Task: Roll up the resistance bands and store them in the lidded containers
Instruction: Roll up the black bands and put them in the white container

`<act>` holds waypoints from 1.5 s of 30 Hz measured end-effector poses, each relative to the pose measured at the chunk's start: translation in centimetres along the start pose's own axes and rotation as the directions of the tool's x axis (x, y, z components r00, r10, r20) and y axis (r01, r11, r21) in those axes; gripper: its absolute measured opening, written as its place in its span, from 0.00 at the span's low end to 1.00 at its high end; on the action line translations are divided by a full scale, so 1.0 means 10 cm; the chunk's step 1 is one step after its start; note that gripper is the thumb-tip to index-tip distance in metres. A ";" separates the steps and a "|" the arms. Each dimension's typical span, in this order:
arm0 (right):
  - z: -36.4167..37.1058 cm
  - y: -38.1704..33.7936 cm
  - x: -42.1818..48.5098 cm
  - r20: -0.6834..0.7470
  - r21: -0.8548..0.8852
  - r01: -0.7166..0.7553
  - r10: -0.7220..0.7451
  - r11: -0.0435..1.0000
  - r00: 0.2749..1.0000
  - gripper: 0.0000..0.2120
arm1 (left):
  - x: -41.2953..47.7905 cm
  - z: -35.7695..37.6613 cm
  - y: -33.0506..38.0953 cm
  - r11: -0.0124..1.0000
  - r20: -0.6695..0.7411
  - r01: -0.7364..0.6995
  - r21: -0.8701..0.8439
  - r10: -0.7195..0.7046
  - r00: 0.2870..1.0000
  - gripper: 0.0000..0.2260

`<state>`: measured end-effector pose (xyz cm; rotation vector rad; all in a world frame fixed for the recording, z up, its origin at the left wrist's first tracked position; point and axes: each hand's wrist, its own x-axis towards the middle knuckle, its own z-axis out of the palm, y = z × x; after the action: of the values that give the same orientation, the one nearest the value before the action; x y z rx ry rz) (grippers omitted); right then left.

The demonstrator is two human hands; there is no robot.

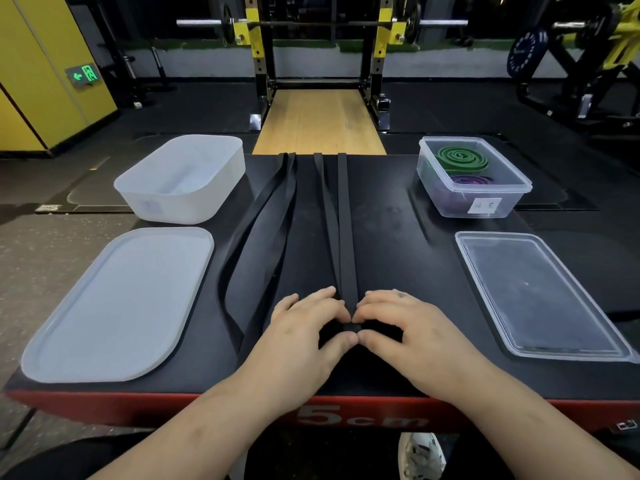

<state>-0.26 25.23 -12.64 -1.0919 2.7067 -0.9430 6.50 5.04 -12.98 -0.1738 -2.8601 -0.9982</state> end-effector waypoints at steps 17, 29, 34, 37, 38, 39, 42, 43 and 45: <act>-0.17 0.00 -0.05 0.054 0.102 -0.049 0.043 0.994 0.998 0.09 | -0.07 -0.10 0.04 0.998 0.155 -0.061 0.024 0.057 0.986 0.20; -0.03 -0.20 -0.05 -0.002 0.279 -0.207 0.216 0.938 0.976 0.16 | 0.09 -0.16 0.15 0.986 0.123 0.157 -0.051 -0.150 0.981 0.09; -0.03 -0.28 -0.03 0.053 0.499 -0.361 0.387 0.788 0.920 0.18 | 0.08 -0.16 0.18 0.952 0.094 0.235 -0.197 -0.221 0.971 0.08; -0.07 -0.30 -0.04 0.098 0.626 -0.387 0.424 0.677 0.901 0.16 | 0.10 -0.23 0.17 0.866 0.066 0.355 -0.352 -0.355 0.933 0.07; -0.07 -0.29 -0.04 0.103 0.667 -0.379 0.424 0.642 0.900 0.16 | 0.12 -0.25 0.18 0.821 0.067 0.384 -0.423 -0.394 0.917 0.07; -0.07 -0.30 -0.04 0.108 0.706 -0.369 0.423 0.605 0.900 0.17 | 0.15 -0.25 0.19 0.762 0.070 0.400 -0.510 -0.427 0.902 0.07; -0.04 -0.31 -0.04 0.116 0.770 -0.353 0.428 0.531 0.896 0.16 | 0.27 -0.26 0.25 0.563 0.112 0.416 -0.714 -0.494 0.862 0.06; -0.04 -0.32 -0.05 0.118 0.786 -0.350 0.432 0.509 0.894 0.15 | 0.32 -0.26 0.26 0.512 0.139 0.422 -0.748 -0.501 0.854 0.07; -0.07 -0.34 -0.04 0.122 0.825 -0.335 0.436 0.455 0.892 0.14 | 0.40 -0.28 0.29 0.460 0.191 0.439 -0.772 -0.491 0.850 0.08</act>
<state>1.90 23.96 -10.25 -0.1910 1.9031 -1.8987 3.11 5.87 -8.46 0.6244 -2.1698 -2.3024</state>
